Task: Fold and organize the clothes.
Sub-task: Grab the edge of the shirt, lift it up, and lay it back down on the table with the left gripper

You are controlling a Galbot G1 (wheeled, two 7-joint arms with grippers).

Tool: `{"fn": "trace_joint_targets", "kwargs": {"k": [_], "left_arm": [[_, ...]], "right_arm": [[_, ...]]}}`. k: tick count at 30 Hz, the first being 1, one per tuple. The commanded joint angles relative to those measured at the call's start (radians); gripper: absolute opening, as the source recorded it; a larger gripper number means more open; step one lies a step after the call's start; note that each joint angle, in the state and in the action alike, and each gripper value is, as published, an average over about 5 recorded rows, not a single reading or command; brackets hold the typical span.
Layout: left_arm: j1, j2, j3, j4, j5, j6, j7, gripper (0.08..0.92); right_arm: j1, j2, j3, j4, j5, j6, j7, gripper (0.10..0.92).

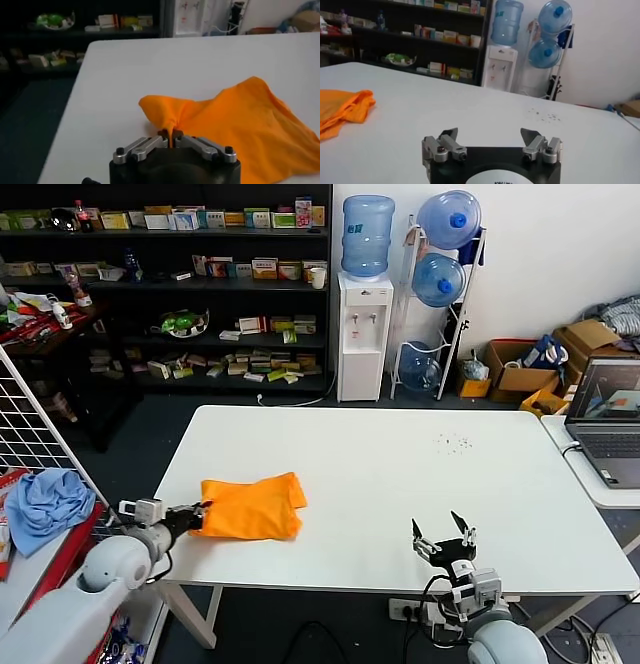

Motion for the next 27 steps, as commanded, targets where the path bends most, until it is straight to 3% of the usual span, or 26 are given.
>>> {"fn": "trace_joint_targets", "kwargs": {"k": [1,19,23,27], "left_arm": [[-0.011,0.215,-0.039,0.141,0.178,-0.033,0.008,0.124],[-0.111,0.481,-0.023,0.154,0.23,-0.056,0.032,0.124],[-0.123,0.5,-0.008,0.128,0.198,-0.046,0.028,0.124],[-0.11,0.474,0.0,0.073,0.145,-0.022,0.005,0.124]], "right_arm": [[0.035,0.001,-0.028,-0.01,0.005,0.001,-0.001,0.823],[0.034,0.02,-0.032,0.0,0.002,0.008,-0.003,0.823],[0.025,0.031,-0.037,0.005,-0.008,0.009,-0.003,0.823],[0.012,0.039,-0.036,0.01,-0.016,0.014,-0.004,0.823]]}}
